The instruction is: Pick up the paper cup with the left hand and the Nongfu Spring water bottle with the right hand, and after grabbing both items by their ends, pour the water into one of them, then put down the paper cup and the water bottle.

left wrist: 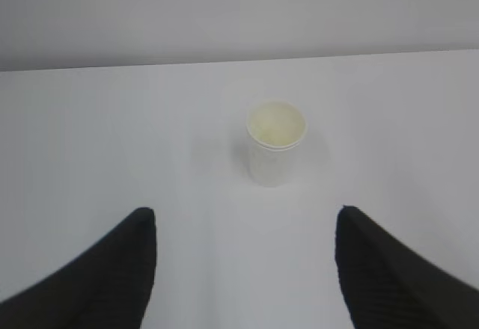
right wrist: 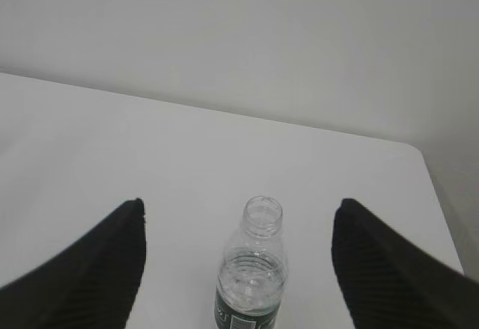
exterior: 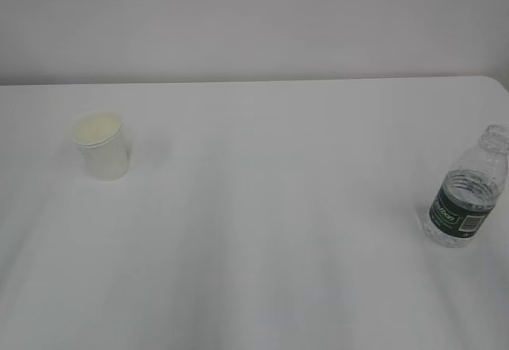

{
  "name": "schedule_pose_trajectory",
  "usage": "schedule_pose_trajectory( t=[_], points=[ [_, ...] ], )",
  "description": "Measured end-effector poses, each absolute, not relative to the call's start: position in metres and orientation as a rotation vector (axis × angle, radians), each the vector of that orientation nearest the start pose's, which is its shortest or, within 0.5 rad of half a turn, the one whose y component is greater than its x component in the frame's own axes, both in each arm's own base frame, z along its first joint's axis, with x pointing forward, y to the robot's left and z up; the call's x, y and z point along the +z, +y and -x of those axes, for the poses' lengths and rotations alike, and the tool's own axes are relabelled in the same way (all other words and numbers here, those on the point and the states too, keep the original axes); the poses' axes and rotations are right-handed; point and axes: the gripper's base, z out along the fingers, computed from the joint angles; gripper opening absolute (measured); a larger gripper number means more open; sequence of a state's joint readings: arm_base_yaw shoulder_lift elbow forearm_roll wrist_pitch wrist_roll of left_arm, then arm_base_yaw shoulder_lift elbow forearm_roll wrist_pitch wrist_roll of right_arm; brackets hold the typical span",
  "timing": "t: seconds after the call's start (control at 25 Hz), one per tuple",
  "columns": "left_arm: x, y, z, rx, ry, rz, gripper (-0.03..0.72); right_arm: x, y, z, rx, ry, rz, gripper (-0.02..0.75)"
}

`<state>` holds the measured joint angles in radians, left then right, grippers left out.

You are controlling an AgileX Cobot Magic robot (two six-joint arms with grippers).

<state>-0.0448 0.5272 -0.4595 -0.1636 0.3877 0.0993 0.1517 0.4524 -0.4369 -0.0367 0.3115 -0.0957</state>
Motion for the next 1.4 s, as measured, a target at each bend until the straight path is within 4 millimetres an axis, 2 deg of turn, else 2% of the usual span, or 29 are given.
schedule_pose_trajectory(
  t=[0.28, 0.88, 1.4],
  points=[
    [0.297, -0.010, -0.119, -0.115, 1.879, -0.021, 0.533, 0.298, 0.017, -0.116, 0.007, 1.793, 0.250, 0.590],
    [0.281, -0.009, -0.164, -0.104, 1.911, 0.027, 0.522, 0.291, 0.022, -0.148, 0.013, 1.777, 0.253, 0.590],
    [0.246, -0.008, -0.204, -0.092, 2.020, 0.081, 0.503, 0.271, 0.028, -0.183, 0.018, 1.825, 0.264, 0.590]
  ],
)
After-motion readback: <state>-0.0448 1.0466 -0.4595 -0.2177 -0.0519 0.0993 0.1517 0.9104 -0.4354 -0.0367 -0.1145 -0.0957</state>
